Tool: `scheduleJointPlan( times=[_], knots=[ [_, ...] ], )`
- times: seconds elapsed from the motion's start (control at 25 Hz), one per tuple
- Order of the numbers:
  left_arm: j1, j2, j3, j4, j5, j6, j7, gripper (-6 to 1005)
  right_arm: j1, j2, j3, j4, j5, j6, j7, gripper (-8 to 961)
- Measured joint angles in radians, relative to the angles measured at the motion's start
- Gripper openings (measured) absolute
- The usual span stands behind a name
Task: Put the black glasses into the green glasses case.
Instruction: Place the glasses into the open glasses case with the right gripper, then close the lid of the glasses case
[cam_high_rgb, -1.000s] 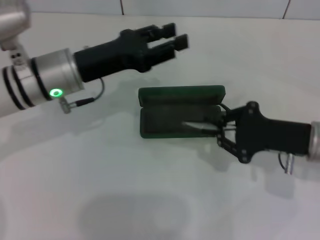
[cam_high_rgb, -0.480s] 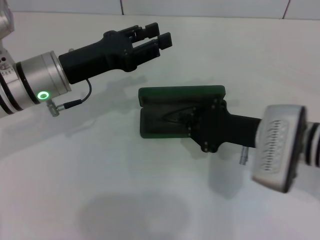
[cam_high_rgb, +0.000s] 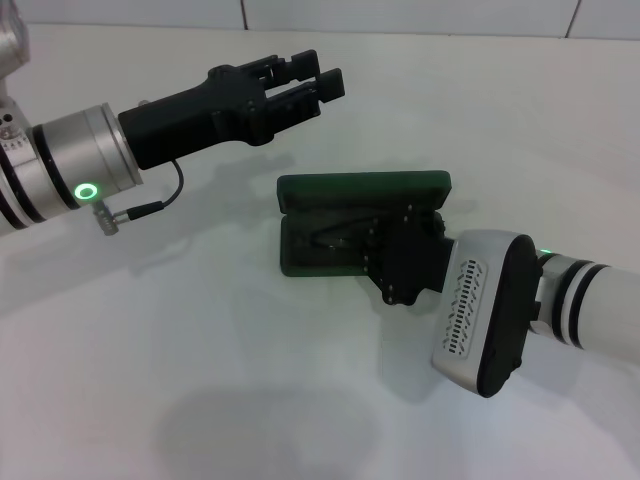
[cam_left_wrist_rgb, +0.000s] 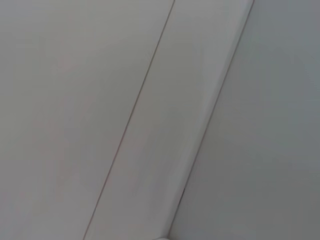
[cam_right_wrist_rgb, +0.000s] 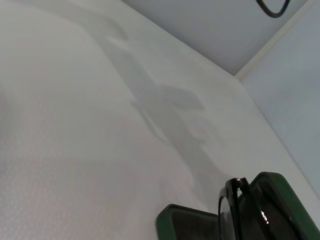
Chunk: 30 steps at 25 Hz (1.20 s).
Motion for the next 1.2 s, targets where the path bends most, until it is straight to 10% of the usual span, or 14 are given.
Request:
scheduleJointPlan(
  times=[0.92,1.2],
  knots=[
    [0.002,-0.001,0.001,-0.008,0.012,0.002,-0.012,546,-0.02,-0.003,-0.006,-0.014,0.002,0.002,0.109,209],
    [0.013,0.007,0.002,-0.008,0.019,-0.022,-0.028,549,-0.053,-0.013,0.096,-0.024,-0.001,-0.24,0.138,227]
  ],
)
